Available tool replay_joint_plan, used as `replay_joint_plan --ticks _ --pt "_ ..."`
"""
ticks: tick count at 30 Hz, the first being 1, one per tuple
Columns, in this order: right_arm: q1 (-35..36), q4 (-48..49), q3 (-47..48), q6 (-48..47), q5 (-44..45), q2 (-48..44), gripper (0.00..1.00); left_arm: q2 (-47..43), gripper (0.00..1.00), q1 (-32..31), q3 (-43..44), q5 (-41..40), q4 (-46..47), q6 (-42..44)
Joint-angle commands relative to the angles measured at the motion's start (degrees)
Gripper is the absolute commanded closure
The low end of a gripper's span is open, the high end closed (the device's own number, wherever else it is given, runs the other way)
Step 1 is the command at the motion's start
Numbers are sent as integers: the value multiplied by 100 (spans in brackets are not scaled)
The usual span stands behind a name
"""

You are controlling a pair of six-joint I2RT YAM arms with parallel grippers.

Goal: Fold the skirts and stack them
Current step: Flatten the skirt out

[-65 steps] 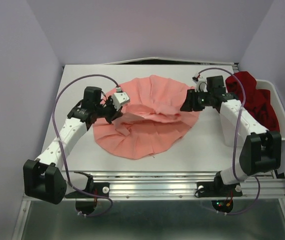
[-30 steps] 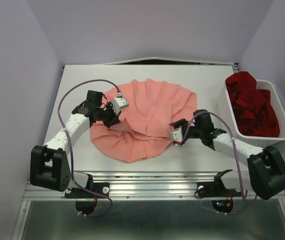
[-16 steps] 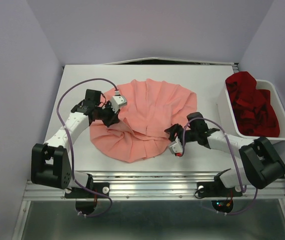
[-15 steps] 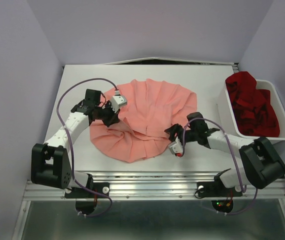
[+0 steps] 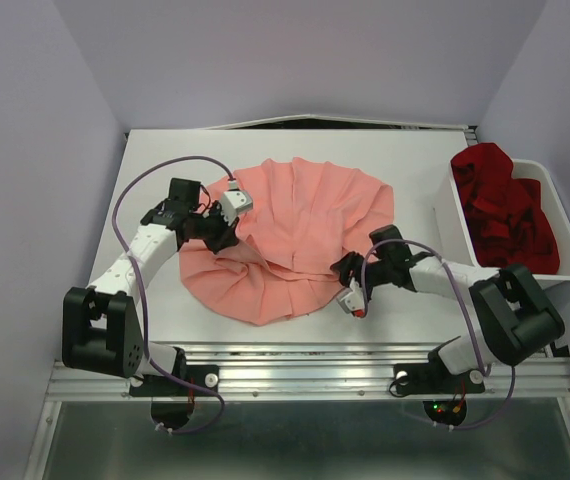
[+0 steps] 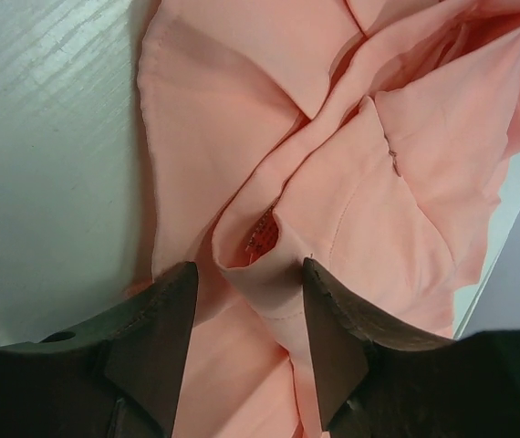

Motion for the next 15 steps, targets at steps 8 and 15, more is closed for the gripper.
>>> replay_joint_plan --ticks 8,15 --pt "31 1207 500 1214 -326 252 99 -162 100 24 72 164 116 22" --pt "31 1472 1026 3228 43 -249 99 -433 100 67 203 49 81 -84"
